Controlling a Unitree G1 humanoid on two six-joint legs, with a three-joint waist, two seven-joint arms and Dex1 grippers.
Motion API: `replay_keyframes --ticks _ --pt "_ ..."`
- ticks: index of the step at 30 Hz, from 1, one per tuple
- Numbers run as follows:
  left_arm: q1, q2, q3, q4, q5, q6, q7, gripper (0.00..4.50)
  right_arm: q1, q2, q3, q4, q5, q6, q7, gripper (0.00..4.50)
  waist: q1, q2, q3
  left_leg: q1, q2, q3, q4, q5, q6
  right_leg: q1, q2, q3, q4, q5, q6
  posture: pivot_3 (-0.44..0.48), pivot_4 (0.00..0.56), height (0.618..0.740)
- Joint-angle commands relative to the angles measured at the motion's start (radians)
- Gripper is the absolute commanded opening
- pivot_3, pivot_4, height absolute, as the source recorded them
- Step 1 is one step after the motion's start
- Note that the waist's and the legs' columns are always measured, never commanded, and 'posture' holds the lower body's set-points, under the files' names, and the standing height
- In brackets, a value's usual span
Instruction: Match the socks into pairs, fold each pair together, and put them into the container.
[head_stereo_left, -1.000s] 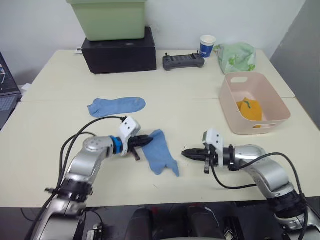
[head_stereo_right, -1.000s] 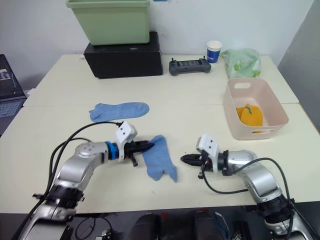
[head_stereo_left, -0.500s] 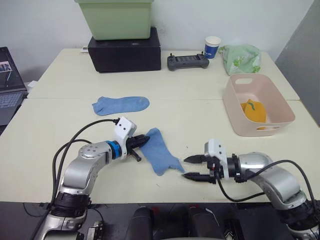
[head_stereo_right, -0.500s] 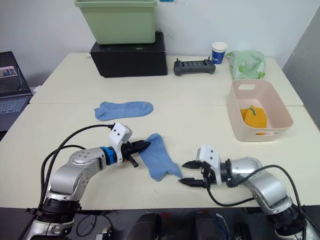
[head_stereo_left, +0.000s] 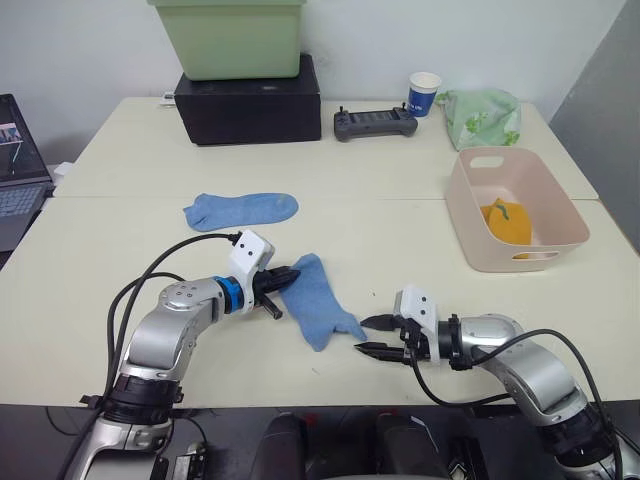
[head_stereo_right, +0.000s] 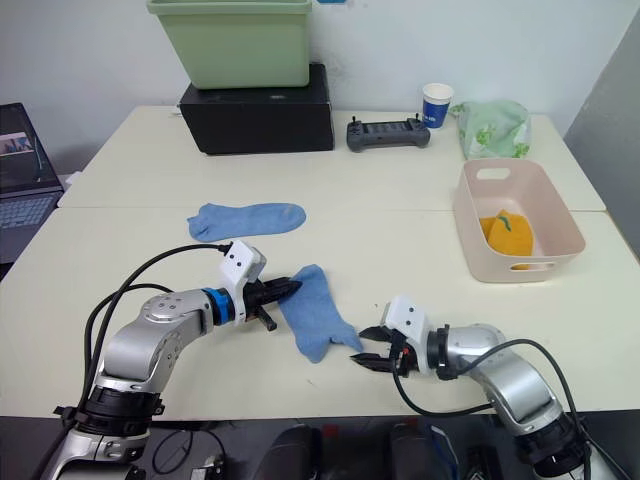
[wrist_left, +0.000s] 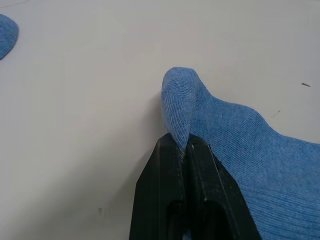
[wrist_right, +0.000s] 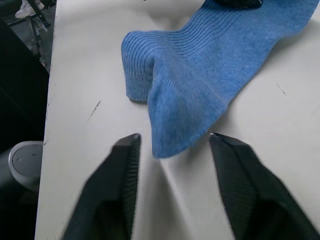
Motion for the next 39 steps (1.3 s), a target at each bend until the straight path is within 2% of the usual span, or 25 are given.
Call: replay_keyframes --ticks 1,3,9,15,19,25,26,29,33,37,39 --pt "-0.006 0.013 0.003 -0.019 -0.007 -0.020 -0.012 0.00 -0.008 0.000 -0.025 -0.001 0.009 -0.028 0.003 0.70 0.000 0.000 0.000 0.000 0.000 0.000 0.000 0.000 0.000 0.000 0.000 0.000 0.000 0.000 0.000 0.000 0.150 0.740" --pt "-0.001 0.016 0.004 -0.024 -0.009 -0.018 -0.017 0.00 -0.013 0.008 -0.028 0.011 0.008 -0.035 -0.002 0.02 0.000 0.000 0.000 0.000 0.000 0.000 0.000 0.000 0.000 0.000 0.000 0.000 0.000 0.000 0.000 0.000 0.150 0.740" --pt "0.039 0.027 0.023 -0.075 -0.025 0.009 -0.014 0.00 -0.031 0.020 -0.060 0.016 0.032 -0.026 0.004 0.02 0.000 0.000 0.000 0.000 0.000 0.000 0.000 0.000 0.000 0.000 0.000 0.000 0.000 0.000 0.000 0.000 0.150 0.740" --pt "0.189 0.010 0.065 -0.302 -0.073 0.072 0.060 0.00 -0.138 -0.027 -0.122 0.064 0.030 0.006 0.001 0.02 -0.002 0.000 0.000 0.000 0.000 0.001 0.000 0.000 0.000 0.000 -0.001 0.001 0.000 0.000 0.000 0.000 0.150 0.740" --pt "0.292 -0.117 0.079 -0.459 -0.104 0.131 0.222 0.00 -0.237 -0.053 -0.091 0.155 -0.020 -0.004 0.017 0.02 -0.001 0.000 0.000 0.001 0.000 0.001 0.000 0.000 0.000 0.000 -0.002 0.001 0.000 0.000 0.000 0.000 0.150 0.740" --pt "0.334 -0.290 0.094 -0.473 -0.037 0.043 0.428 0.00 -0.304 -0.003 -0.086 0.273 -0.046 -0.028 0.003 0.02 0.002 0.000 0.000 0.001 0.000 0.000 0.000 0.000 0.000 0.002 -0.002 0.000 0.000 0.000 0.000 0.000 0.150 0.740" --pt "0.338 -0.307 0.102 -0.472 -0.035 0.040 0.450 0.00 -0.308 0.005 -0.091 0.284 -0.048 -0.028 0.000 0.22 0.002 0.000 0.000 0.000 0.000 0.000 0.000 0.000 0.000 0.001 -0.002 0.000 0.000 0.000 0.000 0.000 0.150 0.740" --pt "0.363 -0.350 0.166 -0.455 -0.009 -0.007 0.536 0.73 -0.314 0.041 -0.130 0.299 -0.039 -0.025 -0.040 1.00 0.001 0.000 0.000 0.001 0.000 -0.001 0.000 0.000 0.000 0.001 -0.003 0.000 0.000 0.000 0.000 0.000 0.150 0.740" --pt "0.387 -0.364 0.224 -0.453 -0.065 0.039 0.550 2.01 -0.288 0.037 -0.141 0.265 -0.047 -0.027 -0.052 2.42 0.001 0.000 0.000 0.001 0.000 -0.001 0.000 0.000 0.000 0.001 -0.002 0.000 0.000 0.000 0.000 0.000 0.150 0.740" --pt "0.402 -0.311 0.278 -0.462 -0.128 0.076 0.500 3.26 -0.240 0.025 -0.168 0.192 -0.013 0.029 -0.062 3.85 0.001 0.000 0.000 0.000 0.000 0.000 0.000 0.000 0.000 0.001 -0.002 0.000 0.000 0.000 0.000 0.000 0.150 0.740" --pt "0.397 -0.264 0.295 -0.454 -0.154 0.073 0.451 3.94 -0.213 0.021 -0.176 0.151 0.013 0.071 -0.058 3.91 0.001 0.000 0.000 0.000 0.000 -0.001 0.000 0.000 0.000 0.001 -0.002 -0.001 0.000 0.000 0.000 0.000 0.150 0.740"
